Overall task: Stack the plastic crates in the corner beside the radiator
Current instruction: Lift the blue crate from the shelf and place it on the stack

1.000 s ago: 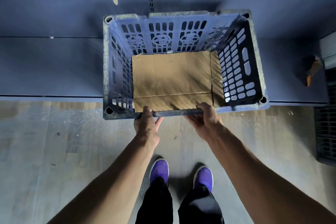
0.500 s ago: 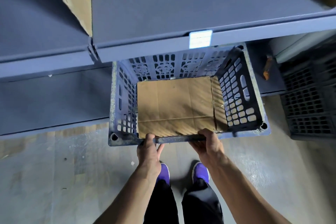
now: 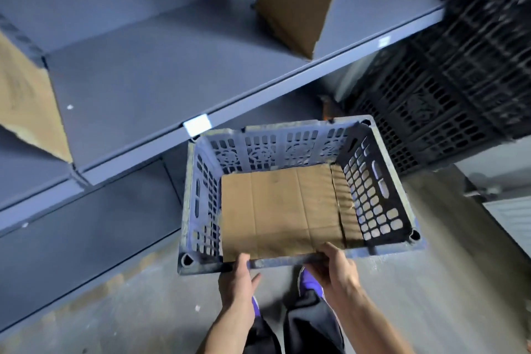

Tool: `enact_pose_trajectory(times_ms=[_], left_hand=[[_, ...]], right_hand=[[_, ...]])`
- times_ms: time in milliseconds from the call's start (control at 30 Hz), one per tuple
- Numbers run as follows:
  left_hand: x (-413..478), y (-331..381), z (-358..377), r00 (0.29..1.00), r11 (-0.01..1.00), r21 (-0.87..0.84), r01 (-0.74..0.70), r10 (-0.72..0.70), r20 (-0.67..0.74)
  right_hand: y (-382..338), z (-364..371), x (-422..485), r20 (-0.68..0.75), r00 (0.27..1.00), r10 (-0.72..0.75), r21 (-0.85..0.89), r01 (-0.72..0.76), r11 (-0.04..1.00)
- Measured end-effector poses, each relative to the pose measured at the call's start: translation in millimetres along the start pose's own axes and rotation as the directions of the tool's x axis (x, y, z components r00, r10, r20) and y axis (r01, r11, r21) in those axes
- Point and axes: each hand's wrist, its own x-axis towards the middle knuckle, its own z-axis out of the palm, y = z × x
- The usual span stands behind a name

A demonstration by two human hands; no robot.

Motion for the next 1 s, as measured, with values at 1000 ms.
enact_pose_trajectory(times_ms=[1000], left_hand=[[-231, -17, 98, 0.219, -0.596, 0.453, -0.663, 0.425, 0.878]], right_hand=[[-180, -192, -90, -0.128, 0.982, -0.140, 0.211, 0.165, 0.963]])
